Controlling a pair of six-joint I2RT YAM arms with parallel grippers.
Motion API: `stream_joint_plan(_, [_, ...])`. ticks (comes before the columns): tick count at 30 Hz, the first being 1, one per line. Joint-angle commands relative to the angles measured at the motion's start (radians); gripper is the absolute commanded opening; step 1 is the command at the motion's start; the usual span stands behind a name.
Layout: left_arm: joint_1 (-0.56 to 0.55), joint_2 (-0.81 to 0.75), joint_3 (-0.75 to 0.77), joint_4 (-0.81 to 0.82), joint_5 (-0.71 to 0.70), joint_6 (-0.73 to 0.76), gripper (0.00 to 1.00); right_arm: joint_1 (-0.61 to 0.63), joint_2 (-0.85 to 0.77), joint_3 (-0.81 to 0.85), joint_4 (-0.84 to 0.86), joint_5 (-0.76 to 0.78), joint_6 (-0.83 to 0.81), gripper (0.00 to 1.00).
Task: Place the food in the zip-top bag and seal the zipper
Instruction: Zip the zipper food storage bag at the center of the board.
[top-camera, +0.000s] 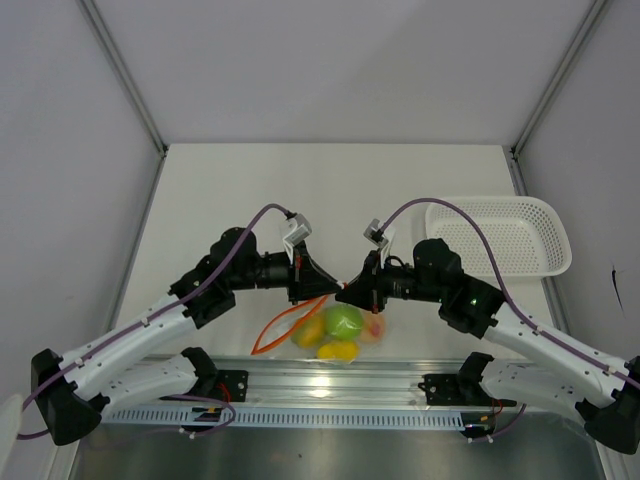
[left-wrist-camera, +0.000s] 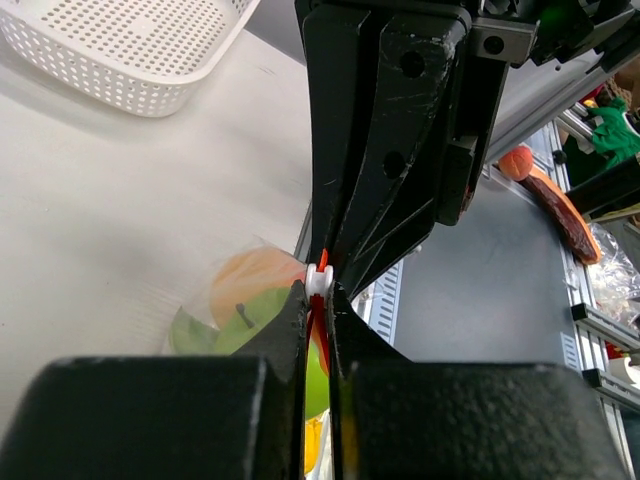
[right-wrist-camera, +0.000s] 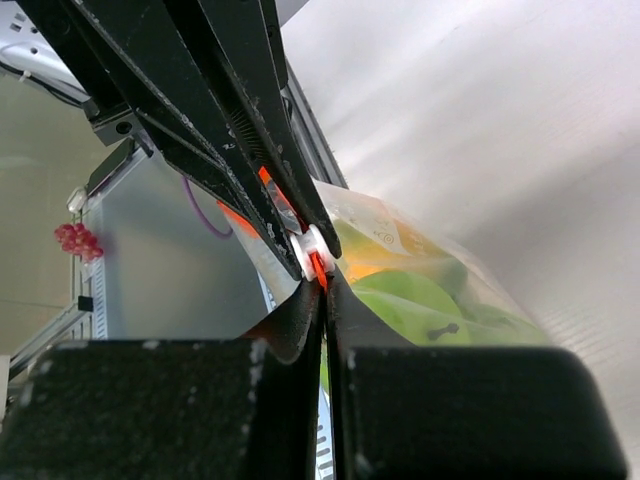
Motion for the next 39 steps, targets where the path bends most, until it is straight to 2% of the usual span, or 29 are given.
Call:
stream_joint_plan(1, [0.003,0.017,0.039,0.021,-0.001,-0.003,0.01,0.027,-0.018,0.007,0.055,0.028,0.017,0.00])
stream_joint_plan(19, [0.003,0.053,0.049,-0.061,-0.045,-0.020,0.01,0.096,-0.145,-0.054,0.116,0.413,0.136,0.00])
stream_joint_plan(31, [0.003,0.024,0.042,-0.112,-0.036,-0.012,0.00,0.094,-0.173,-0.050,0.050,0.491,0.112,0.00])
stream_joint_plan(35, [0.005,0.009,0.032,-0.130,-0.029,-0.004,0.01,0.082,-0.173,-0.048,0.053,0.425,0.078,0.00])
stream_joint_plan(36, [0.005,0.007,0.032,-0.134,-0.026,-0.003,0.01,0.067,-0.165,-0.045,0.053,0.307,0.064,0.00])
stream_joint_plan(39, [0.003,0.003,0.039,-0.134,-0.019,-0.001,0.01,0.015,-0.119,-0.002,0.012,0.092,0.004,0.00])
